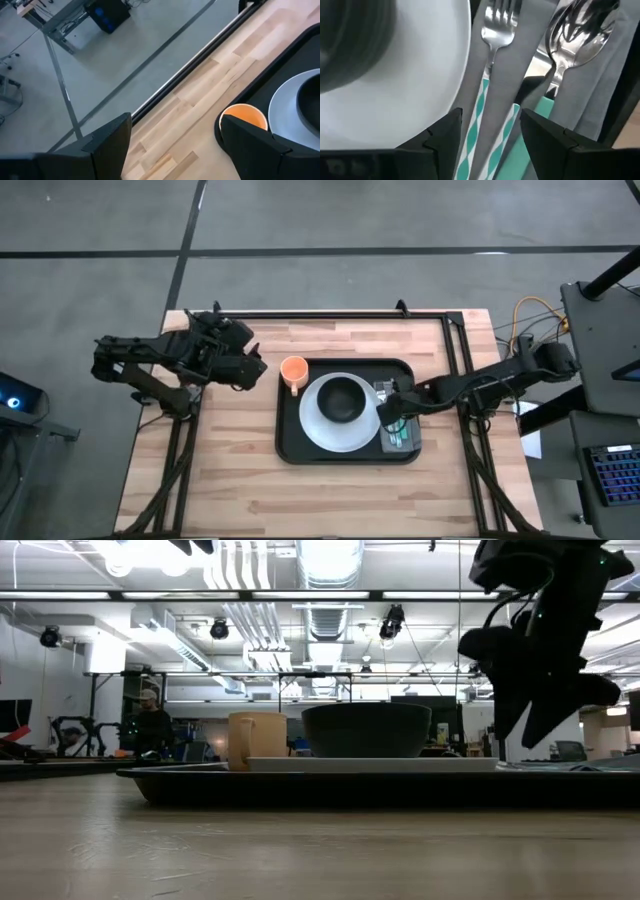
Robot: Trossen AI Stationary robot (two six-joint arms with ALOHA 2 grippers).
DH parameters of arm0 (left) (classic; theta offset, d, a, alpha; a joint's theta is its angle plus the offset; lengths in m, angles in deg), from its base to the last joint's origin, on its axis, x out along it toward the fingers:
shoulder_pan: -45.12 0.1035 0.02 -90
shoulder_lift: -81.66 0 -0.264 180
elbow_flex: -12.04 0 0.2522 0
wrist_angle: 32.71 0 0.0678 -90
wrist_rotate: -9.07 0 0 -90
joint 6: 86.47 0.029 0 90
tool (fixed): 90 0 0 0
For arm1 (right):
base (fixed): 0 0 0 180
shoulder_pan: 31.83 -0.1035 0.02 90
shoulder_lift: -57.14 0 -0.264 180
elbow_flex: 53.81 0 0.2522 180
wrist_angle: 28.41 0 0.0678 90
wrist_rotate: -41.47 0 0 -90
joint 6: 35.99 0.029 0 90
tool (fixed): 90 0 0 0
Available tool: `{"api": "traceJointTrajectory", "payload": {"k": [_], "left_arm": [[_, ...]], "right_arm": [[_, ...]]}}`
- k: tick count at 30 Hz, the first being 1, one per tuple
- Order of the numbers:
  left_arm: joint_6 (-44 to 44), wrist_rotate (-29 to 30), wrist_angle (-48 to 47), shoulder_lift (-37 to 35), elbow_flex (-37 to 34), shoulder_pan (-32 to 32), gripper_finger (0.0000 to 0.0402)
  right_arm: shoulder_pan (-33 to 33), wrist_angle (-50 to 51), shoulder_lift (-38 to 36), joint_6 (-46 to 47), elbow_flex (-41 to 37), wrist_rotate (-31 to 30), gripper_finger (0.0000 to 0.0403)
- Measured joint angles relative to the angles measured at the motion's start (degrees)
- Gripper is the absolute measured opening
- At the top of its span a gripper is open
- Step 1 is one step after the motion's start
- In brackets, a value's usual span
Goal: Set up tray
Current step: Adjust the green knife, then return to Home Position
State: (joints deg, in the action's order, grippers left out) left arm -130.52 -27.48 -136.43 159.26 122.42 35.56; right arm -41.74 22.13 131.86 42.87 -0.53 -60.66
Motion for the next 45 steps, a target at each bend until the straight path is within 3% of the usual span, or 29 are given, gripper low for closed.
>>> {"api": "traceJointTrajectory", "payload": {"k": [24, 34, 39, 45], "left_arm": [[4.76, 0.11, -0.06, -0.15, 5.78, 0.00, 0.0283], [5.63, 0.11, -0.06, -0.15, 5.78, 0.00, 0.0283], [0.47, 0.05, -0.03, -0.95, 5.75, -0.07, 0.0283], [2.45, -0.85, 0.01, -7.91, 2.30, -1.75, 0.0283]], "right_arm": [[-0.22, -14.90, 1.55, 6.27, -8.04, 1.94, 0.0189], [-0.20, -14.38, 0.90, 6.40, -8.17, 1.96, 0.0183], [0.22, -13.34, -5.34, 3.30, -6.01, -1.43, 0.0180], [-2.28, -0.45, -15.28, -2.76, 0.43, -11.48, 0.0186]]}}
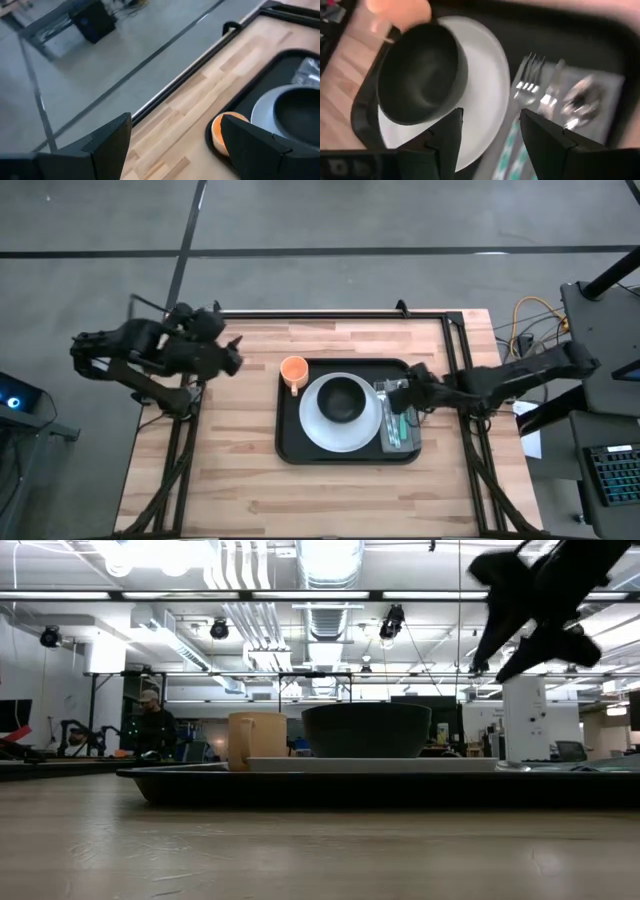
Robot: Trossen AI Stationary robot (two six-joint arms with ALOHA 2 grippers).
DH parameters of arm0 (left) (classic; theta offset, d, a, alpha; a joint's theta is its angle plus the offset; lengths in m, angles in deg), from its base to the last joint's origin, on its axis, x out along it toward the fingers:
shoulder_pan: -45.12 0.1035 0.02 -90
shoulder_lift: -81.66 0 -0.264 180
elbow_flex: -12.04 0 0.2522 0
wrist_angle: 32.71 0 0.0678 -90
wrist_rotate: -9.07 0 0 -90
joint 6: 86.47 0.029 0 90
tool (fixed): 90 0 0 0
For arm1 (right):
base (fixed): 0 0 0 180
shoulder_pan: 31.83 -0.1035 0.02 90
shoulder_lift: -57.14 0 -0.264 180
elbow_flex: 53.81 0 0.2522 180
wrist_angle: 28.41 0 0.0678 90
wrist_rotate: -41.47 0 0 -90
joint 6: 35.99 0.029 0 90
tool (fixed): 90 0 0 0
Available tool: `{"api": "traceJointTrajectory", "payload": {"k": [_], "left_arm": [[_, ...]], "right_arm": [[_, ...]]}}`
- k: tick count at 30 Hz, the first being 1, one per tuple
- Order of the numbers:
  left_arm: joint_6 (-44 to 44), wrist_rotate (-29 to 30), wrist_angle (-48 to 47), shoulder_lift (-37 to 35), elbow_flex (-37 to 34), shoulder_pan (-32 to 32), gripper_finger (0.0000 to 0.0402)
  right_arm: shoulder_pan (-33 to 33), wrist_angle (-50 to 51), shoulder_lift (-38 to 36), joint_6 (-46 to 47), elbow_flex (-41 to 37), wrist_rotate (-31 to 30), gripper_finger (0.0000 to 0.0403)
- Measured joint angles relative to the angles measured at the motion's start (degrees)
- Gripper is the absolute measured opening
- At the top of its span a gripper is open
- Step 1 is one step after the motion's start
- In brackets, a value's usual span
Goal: Set up tray
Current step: Return to Home Position
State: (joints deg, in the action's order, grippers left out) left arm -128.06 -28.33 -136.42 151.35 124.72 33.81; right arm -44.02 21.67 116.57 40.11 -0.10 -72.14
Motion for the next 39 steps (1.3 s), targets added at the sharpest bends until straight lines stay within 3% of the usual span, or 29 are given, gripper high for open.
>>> {"api": "traceJointTrajectory", "payload": {"k": [4, 9, 16, 22, 27, 30, 33, 39], "left_arm": [[2.99, 0.19, 5.98, -8.51, -8.89, -1.77, 0.0283], [9.48, -3.05, 24.44, -20.84, -24.98, -1.83, 0.0283], [18.67, -5.63, 51.77, -29.41, -45.23, -1.61, 0.0283], [20.10, -16.72, 68.01, -29.88, -57.84, 0.85, 0.0283], [19.67, -18.22, 73.06, -31.17, -63.39, 1.12, 0.0283], [21.94, -18.24, 73.54, -33.47, -65.55, 1.12, 0.0283], [29.82, -20.86, 73.74, -36.48, -66.57, 1.12, 0.0283], [33.38, -22.42, 64.62, -43.23, -64.60, 1.12, 0.0283]], "right_arm": [[-3.75, 10.19, -6.40, 0.23, 0.66, -9.10, 0.0189], [-4.51, 15.73, -14.68, 0.75, -0.74, -13.06, 0.0188], [-0.32, 5.37, -24.31, -13.64, -5.83, -15.29, 0.0187], [4.44, -8.69, -28.94, -25.72, -10.38, -10.17, 0.0187], [6.74, -13.06, -29.31, -33.15, -13.77, 1.52, 0.0187], [6.72, -15.66, -29.48, -35.32, -15.26, 5.36, 0.0187], [6.66, -17.09, -30.65, -37.27, -15.74, 5.60, 0.0187], [6.58, -16.91, -31.69, -36.58, -13.89, 2.77, 0.0187]]}}
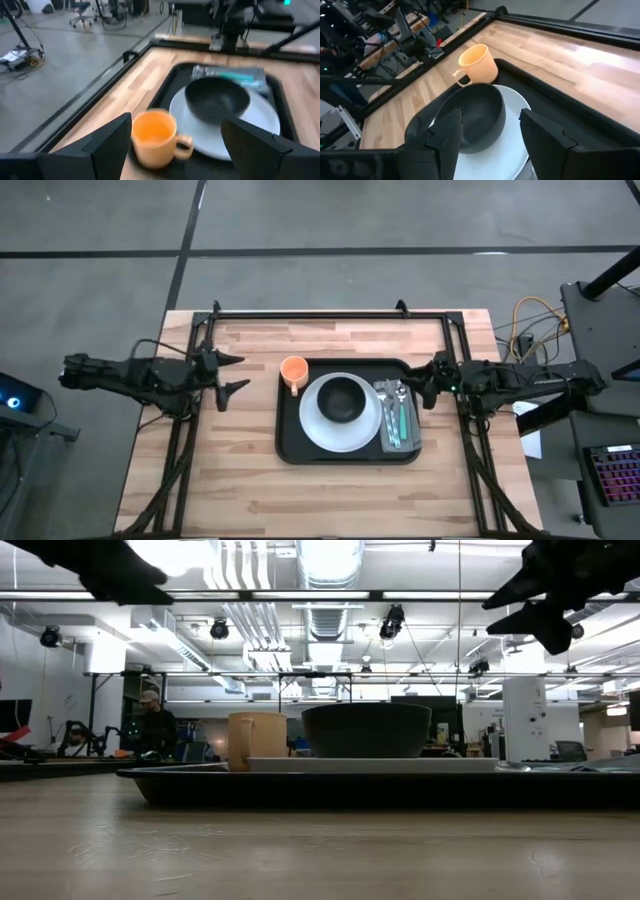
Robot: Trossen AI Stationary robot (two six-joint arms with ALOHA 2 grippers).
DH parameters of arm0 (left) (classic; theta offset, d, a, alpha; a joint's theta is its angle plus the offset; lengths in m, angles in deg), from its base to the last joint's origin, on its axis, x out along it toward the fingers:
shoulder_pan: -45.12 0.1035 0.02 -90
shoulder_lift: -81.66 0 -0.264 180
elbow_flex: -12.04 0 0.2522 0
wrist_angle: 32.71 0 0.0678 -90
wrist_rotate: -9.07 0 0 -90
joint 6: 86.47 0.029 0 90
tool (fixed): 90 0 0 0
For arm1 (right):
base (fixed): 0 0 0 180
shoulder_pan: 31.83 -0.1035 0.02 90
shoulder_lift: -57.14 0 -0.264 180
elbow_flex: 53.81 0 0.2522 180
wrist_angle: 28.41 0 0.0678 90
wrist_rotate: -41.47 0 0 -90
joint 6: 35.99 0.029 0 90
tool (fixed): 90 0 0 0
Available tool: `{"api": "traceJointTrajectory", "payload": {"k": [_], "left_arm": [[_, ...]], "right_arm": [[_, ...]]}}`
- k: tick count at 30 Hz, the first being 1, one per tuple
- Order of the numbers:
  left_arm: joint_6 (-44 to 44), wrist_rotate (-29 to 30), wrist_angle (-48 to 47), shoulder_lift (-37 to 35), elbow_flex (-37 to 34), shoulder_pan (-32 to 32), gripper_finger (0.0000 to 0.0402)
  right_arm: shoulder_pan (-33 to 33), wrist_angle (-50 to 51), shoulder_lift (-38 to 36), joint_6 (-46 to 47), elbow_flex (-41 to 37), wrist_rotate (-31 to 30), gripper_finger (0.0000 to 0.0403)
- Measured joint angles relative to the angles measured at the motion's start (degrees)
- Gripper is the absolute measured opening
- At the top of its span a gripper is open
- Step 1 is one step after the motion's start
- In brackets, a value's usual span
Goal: Set up tray
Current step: Return to Home Position
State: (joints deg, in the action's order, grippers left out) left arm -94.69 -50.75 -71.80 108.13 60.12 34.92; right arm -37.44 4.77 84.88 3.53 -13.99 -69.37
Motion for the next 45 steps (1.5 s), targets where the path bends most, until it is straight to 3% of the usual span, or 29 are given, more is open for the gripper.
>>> {"api": "traceJointTrajectory", "payload": {"k": [4, 7, 11, 17, 19, 21, 28, 35, 40, 45], "left_arm": [[-6.36, -0.14, -6.19, -4.57, 1.25, 0.00, 0.0283], [-2.61, -1.97, -5.61, -8.40, 0.12, -0.14, 0.0283], [8.81, -14.75, -2.27, -11.54, -3.66, -0.28, 0.0283], [8.72, -29.48, 9.59, -20.09, -10.57, -0.28, 0.0283], [7.26, -31.63, 12.34, -23.49, -14.27, -0.28, 0.0283], [4.93, -32.12, 14.06, -26.32, -17.08, -0.28, 0.0283], [3.60, -34.70, 15.83, -23.89, -21.74, -0.27, 0.0283], [3.74, -34.70, 17.47, -26.22, -25.97, -0.28, 0.0283], [3.77, -34.69, 21.25, -26.26, -29.15, -0.28, 0.0283], [3.60, -34.65, 28.17, -26.27, -33.61, -0.28, 0.0283]], "right_arm": [[-0.01, 0.05, 0.00, 0.15, 0.87, 1.23, 0.0187], [-0.07, -1.01, 0.04, 0.89, 0.92, 5.58, 0.0187], [0.00, -1.89, 0.60, -2.41, 0.92, 6.61, 0.0187], [-0.13, -8.00, 0.65, -10.75, 0.92, 9.43, 0.0187], [-0.13, -10.97, 0.85, -13.74, 0.92, 10.34, 0.0187], [-0.15, -13.22, 0.90, -15.73, 0.92, 10.51, 0.0187], [-0.03, -13.61, 1.64, -13.53, 0.89, 10.41, 0.0187], [-0.40, -13.50, 1.97, -10.24, 0.83, 10.63, 0.0187], [-1.69, -16.27, 2.38, -19.13, 0.81, 18.11, 0.0187], [-1.66, -17.87, 2.38, -21.06, 0.79, 18.32, 0.0187]]}}
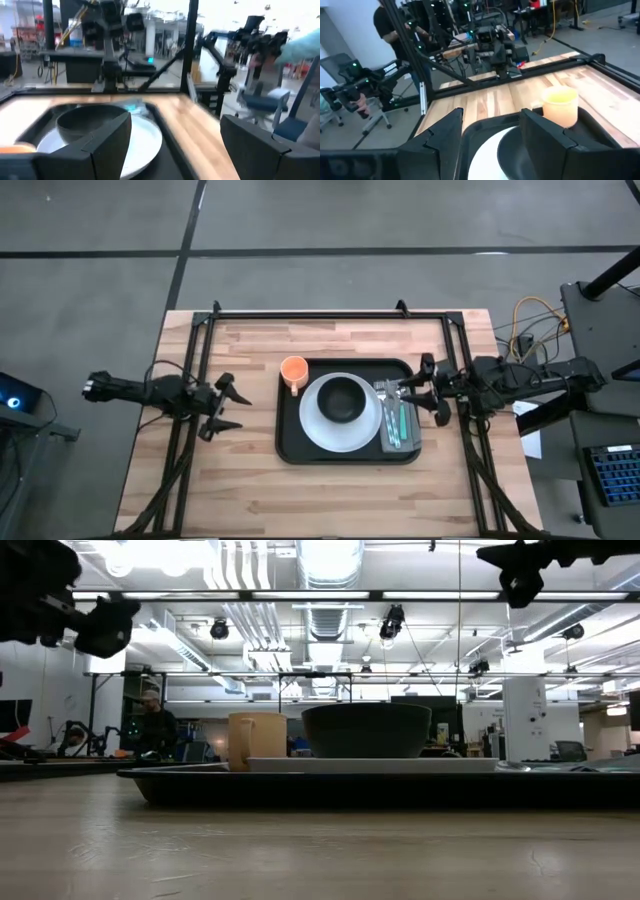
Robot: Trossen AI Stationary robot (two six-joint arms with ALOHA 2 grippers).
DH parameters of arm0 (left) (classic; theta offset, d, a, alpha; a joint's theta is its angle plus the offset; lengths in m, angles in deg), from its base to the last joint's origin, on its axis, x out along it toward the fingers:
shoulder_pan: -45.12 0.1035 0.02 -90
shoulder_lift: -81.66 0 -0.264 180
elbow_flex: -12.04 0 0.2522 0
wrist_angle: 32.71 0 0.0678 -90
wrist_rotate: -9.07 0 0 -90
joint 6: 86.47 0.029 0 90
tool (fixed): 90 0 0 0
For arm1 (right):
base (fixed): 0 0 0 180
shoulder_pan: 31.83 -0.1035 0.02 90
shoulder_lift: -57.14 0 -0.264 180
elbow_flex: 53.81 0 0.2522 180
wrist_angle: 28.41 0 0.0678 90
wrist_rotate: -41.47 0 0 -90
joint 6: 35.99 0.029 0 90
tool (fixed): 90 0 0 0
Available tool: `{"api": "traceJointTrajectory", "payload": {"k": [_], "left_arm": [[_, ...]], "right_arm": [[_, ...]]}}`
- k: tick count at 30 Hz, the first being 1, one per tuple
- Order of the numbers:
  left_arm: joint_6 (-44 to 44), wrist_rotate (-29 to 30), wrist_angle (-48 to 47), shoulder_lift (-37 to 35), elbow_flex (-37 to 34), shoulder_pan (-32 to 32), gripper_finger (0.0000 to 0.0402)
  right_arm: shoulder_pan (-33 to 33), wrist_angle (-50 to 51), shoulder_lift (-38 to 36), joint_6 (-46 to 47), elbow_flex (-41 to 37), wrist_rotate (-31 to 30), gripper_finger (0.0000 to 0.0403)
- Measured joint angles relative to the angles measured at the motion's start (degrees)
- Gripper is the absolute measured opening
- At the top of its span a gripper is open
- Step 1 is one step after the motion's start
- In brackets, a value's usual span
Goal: Set up tray
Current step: Return to Home Position
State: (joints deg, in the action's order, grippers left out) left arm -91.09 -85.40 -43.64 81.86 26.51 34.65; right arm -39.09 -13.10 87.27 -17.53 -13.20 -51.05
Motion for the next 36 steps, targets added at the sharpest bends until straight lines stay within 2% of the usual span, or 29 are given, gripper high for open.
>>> {"api": "traceJointTrajectory", "payload": {"k": [7, 12, 13, 16, 18, 23, 30, 36], "left_arm": [[2.14, 0.42, -1.25, -0.03, -0.08, -0.01, 0.0283], [2.25, 0.46, -1.29, -0.03, -0.10, 0.04, 0.0283], [2.23, 0.44, -1.29, -0.03, -0.10, 0.04, 0.0283], [2.19, 0.46, -1.31, -0.01, -0.10, 0.04, 0.0283], [1.94, 0.46, -1.31, -0.01, -0.10, 0.04, 0.0283], [0.39, 0.44, -1.33, -0.01, -0.10, 0.04, 0.0283], [-0.41, 0.47, -1.37, 0.14, -0.13, 0.04, 0.0283], [-0.43, 0.52, -1.40, 0.12, -0.14, 0.04, 0.0283]], "right_arm": [[-0.11, -0.38, 0.04, -2.15, -0.01, 1.60, 0.0187], [0.37, 2.47, 0.00, 4.07, -0.81, 1.17, 0.0187], [0.12, 1.78, 0.00, 2.89, -1.38, 2.53, 0.0187], [-0.89, -2.72, -0.25, -6.07, -3.74, 11.72, 0.0187], [-0.94, -2.06, -1.39, -6.51, -5.22, 12.50, 0.0187], [-3.37, -3.69, -5.54, 2.08, -10.26, 7.11, 0.0187], [-14.72, -12.09, -10.95, -0.45, -17.26, -9.03, 0.0187], [-19.04, -14.19, -17.75, 0.87, -21.97, -11.76, 0.0187]]}}
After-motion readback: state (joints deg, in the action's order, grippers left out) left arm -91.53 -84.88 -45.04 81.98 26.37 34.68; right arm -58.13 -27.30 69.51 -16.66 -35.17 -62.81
